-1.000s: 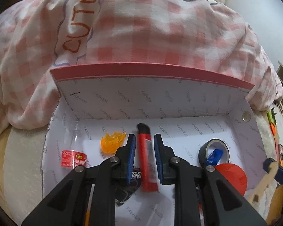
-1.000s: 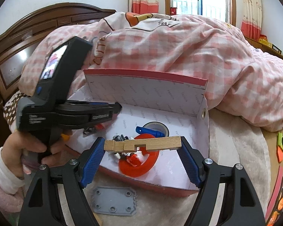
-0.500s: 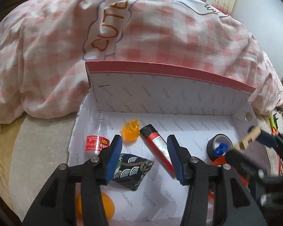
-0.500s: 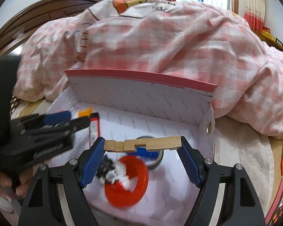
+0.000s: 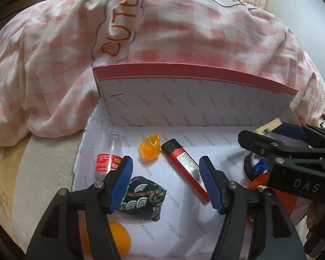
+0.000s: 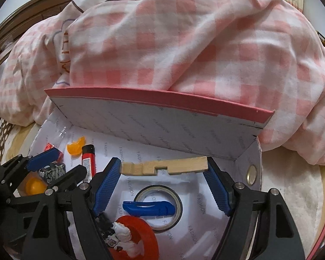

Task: Organize objects
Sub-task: 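Open the left tool to drop the lighter while the right tool releases the wooden block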

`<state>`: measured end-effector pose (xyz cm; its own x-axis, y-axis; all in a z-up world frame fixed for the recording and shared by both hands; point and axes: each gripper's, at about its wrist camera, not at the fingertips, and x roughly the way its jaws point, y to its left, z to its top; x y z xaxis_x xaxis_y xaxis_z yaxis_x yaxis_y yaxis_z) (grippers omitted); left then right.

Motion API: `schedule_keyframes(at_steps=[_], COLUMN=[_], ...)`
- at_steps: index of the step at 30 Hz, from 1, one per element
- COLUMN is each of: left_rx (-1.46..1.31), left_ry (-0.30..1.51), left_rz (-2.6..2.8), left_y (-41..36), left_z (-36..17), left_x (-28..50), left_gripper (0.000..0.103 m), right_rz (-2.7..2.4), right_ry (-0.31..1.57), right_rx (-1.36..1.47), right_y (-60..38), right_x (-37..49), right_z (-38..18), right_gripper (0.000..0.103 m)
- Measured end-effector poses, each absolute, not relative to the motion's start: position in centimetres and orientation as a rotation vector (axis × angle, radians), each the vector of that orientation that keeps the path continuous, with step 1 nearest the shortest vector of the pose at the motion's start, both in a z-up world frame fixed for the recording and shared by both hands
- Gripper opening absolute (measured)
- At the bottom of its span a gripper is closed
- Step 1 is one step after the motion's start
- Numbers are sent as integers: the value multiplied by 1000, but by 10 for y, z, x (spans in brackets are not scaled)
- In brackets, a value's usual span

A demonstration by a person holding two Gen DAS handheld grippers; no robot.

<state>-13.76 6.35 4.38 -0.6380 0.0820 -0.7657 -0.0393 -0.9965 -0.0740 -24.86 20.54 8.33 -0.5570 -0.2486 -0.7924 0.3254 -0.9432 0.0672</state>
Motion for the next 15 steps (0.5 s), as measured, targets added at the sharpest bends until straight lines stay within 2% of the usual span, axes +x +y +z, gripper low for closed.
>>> schedule_keyframes(at_steps=[4,15], left_rx=[-1309,-1289], left_ry=[-69,-124], left_rz=[2772,2750], left_y=[67,65], left_z=[43,53], left_x=[-133,-104], left_gripper=[70,70], right_rz=[-2524,-2560], right_ry=[127,58], right_rx=[1242,1155], right_y=[206,217], right_x=[-246,-218], right_z=[82,106], right_gripper=[81,81])
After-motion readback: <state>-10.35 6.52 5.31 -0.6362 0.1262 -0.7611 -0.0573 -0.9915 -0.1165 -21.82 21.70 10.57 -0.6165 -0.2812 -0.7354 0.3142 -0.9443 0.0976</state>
